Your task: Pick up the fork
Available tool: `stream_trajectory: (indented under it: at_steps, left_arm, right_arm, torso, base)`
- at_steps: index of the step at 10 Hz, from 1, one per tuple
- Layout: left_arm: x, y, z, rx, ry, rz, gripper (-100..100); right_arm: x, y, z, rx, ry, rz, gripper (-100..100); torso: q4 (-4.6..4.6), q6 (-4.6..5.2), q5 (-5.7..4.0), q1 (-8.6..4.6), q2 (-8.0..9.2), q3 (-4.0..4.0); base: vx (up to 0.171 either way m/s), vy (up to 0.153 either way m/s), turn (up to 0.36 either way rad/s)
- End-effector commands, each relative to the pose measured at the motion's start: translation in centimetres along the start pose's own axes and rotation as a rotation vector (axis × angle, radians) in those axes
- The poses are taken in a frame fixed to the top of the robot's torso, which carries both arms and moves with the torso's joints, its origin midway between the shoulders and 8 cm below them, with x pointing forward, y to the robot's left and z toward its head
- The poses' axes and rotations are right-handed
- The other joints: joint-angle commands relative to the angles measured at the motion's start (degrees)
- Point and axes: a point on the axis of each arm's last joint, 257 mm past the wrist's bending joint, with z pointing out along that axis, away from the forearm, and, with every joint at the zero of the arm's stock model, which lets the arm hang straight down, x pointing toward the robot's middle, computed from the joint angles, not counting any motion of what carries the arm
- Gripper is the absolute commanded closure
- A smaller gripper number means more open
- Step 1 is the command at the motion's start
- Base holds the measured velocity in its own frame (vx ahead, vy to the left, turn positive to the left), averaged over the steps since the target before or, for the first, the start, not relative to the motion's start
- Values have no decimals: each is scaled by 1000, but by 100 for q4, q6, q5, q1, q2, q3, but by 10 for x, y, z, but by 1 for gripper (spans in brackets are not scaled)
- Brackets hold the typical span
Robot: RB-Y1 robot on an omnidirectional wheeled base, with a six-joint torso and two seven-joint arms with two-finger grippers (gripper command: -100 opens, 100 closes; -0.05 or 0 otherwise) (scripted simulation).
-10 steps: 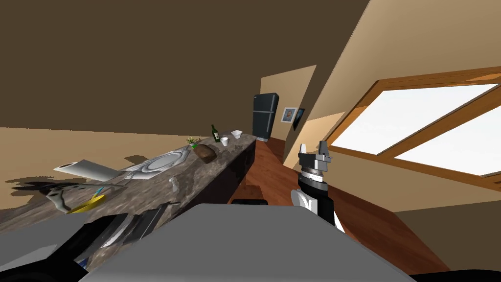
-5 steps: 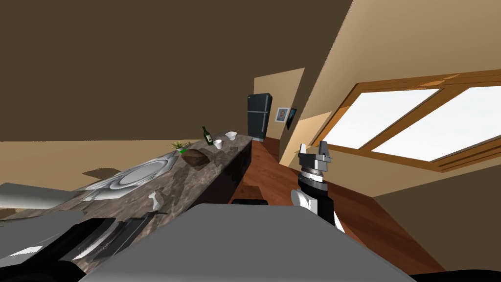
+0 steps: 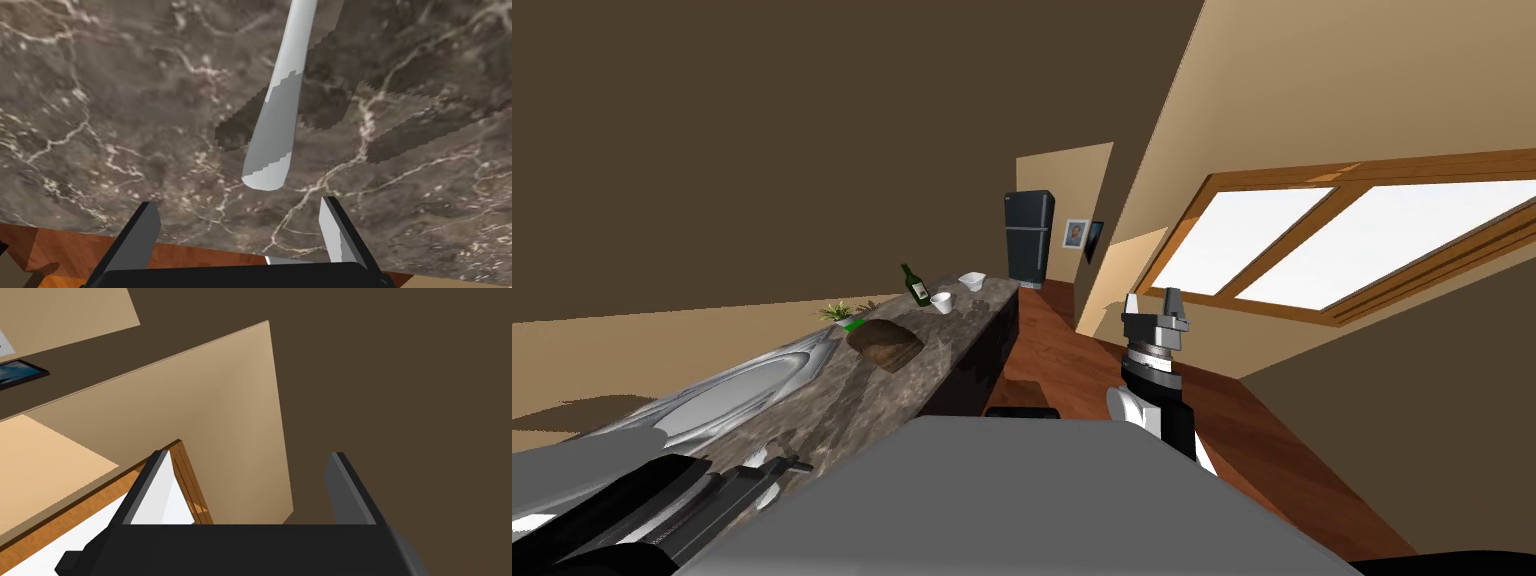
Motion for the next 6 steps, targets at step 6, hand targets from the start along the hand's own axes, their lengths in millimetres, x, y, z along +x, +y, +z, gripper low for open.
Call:
stream_trajectory:
  at_steps: [6]
  left_arm:
    - [30, -47, -7, 147, 73, 74, -100]
  right_arm:
    - [0, 0, 0, 0, 0, 0, 0]
  torso:
    - [1, -1, 0, 2, 2, 1]
  base:
    - [68, 32, -95]
